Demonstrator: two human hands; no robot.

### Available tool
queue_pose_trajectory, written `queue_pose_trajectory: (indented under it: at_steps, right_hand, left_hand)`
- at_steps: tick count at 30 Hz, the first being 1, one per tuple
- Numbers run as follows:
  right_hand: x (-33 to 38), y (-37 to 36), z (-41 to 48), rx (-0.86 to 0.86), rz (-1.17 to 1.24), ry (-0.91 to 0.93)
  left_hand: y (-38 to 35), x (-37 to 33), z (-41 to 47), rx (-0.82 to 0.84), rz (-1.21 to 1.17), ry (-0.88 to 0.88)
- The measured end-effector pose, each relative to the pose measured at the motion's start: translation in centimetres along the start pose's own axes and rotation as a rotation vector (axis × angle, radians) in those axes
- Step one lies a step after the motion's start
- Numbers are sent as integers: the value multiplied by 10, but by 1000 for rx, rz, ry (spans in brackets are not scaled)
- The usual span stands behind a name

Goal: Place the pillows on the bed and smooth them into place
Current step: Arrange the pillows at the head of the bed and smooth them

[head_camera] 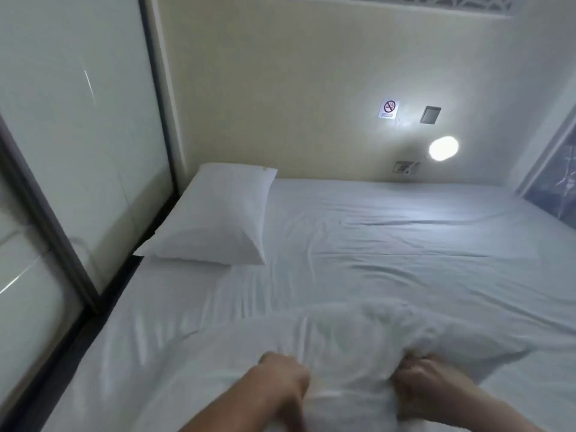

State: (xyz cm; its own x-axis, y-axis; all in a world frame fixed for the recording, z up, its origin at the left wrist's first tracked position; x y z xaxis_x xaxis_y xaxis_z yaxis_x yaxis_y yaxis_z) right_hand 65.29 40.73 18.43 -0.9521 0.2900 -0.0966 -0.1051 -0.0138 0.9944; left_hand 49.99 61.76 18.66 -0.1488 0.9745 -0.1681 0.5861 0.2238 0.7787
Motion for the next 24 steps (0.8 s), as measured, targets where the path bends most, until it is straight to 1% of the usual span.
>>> queue_pose_trajectory:
  at_steps: [1, 2, 3, 4, 5, 6, 7, 8, 9, 10, 11, 12, 13, 15, 16, 18, 20, 22, 24]
  right_hand:
    - [2, -10, -16, 61, 37, -45]
    - [7, -17, -29, 91, 79, -80]
    - [12, -24, -39, 88, 124, -114]
    - [18, -27, -47, 46, 185, -140]
    - [21, -26, -50, -38, 236, -152]
    - [20, -26, -49, -143, 279, -159]
    - [15, -26, -45, -185, 306, -203]
    - [5, -28, -38, -150, 291, -275]
    - [-7, -33, -33, -40, 262, -369]
    - [-18, -41, -30, 116, 254, -473]
    - [-24, -51, -28, 282, 258, -576]
    - [-28, -62, -27, 400, 274, -647]
    - [-29, -73, -27, 452, 291, -695]
    - [-25, -93, -27, 444, 263, -730]
    - [-21, -101, -25, 397, 224, -723]
    - [-10, -110, -19, 328, 139, -691]
    - [-1, -111, -16, 318, 111, -673]
    - [-3, -97, -12, 302, 112, -672]
    - [-10, -63, -5, 266, 126, -703]
  left_hand:
    - [-15, -8, 7, 115, -157, 8]
    - [-20, -10, 13, 107, -258, 17]
    - [-19, -7, 18, 3, -310, 44]
    - [-15, 2, 23, -166, -325, 82]
    - [-12, 13, 28, -315, -324, 126]
    - [-14, 25, 34, -371, -307, 171]
    - [-22, 37, 38, -322, -265, 223]
    - [-33, 48, 40, -230, -240, 264]
    - [-47, 56, 42, -141, -230, 291]
    - [-62, 60, 43, -96, -239, 302]
    - [-78, 62, 43, -102, -265, 305]
    - [-90, 61, 42, -145, -303, 299]
    - [-98, 59, 40, -198, -339, 292]
    - [-102, 54, 41, -301, -386, 327]
    - [-100, 51, 42, -345, -358, 359]
    - [-101, 39, 45, -402, -202, 401]
    - [-102, 34, 42, -462, -79, 395]
    - [-92, 42, 33, -576, -51, 388]
    - [-68, 59, 21, -725, -18, 386]
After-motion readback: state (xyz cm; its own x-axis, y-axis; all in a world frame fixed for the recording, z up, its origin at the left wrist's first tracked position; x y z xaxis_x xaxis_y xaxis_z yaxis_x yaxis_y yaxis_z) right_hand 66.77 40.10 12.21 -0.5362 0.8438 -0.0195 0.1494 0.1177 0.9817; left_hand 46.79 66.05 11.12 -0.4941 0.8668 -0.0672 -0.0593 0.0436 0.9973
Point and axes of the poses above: each hand's wrist, its own z-axis towards the middle knuckle, its own y-axis out of the back of the hand, x = y × z, the point moved 2 cm from there along z, towards the middle knuckle, and after that the axes turned 4 degrees about -y, right-handed, at the moved point
